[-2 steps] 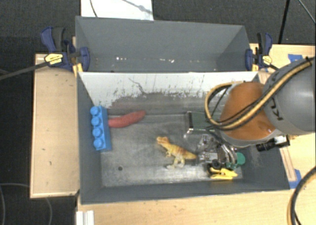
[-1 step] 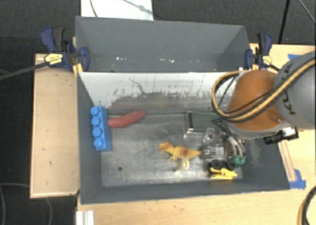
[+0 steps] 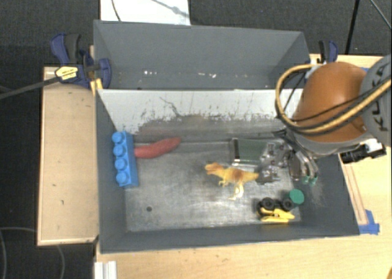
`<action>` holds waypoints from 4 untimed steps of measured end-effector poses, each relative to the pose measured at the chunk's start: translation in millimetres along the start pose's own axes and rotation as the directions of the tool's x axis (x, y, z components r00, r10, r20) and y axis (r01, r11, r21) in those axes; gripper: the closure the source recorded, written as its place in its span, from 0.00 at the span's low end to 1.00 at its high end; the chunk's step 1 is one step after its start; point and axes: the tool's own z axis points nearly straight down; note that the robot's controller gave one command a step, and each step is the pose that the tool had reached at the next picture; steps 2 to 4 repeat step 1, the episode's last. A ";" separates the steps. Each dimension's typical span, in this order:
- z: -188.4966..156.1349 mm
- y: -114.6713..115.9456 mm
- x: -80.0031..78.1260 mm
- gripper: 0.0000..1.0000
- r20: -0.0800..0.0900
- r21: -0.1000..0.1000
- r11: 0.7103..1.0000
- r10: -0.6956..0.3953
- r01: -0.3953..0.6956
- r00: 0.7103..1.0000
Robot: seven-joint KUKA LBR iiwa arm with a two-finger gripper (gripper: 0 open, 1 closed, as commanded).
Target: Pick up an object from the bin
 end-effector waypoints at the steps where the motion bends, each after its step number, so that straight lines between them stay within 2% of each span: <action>1: -64.8 -33.6 13.0 1.00 0.002 0.000 0.991 -0.137 0.137 0.991; 4: -64.8 -33.6 13.0 1.00 0.002 0.000 0.991 -0.137 0.137 0.991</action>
Offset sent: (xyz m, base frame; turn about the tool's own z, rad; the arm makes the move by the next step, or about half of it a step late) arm 0.0063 -0.0543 0.0866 -0.3868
